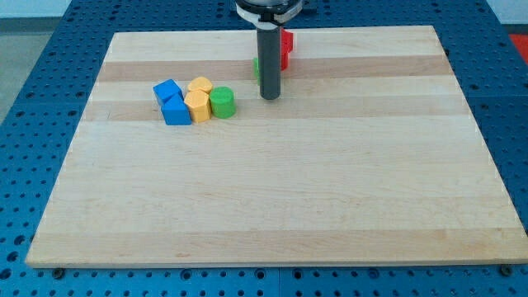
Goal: Move the green star to the top side of the green circle
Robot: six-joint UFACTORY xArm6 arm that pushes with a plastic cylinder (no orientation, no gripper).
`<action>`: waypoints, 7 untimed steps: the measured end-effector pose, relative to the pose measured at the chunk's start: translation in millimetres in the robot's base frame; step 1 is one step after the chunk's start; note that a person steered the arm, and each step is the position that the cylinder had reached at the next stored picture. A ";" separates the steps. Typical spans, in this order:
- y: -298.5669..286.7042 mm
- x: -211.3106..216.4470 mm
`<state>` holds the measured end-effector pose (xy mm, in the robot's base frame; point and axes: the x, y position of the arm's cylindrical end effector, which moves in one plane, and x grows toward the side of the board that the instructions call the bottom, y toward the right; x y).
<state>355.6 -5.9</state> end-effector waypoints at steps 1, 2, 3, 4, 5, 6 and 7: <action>35.9 -5.3; 57.3 -26.9; 60.3 -36.6; 60.3 -36.6; 60.2 -48.4; 60.2 -51.9; 60.5 -61.5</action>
<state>294.1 54.6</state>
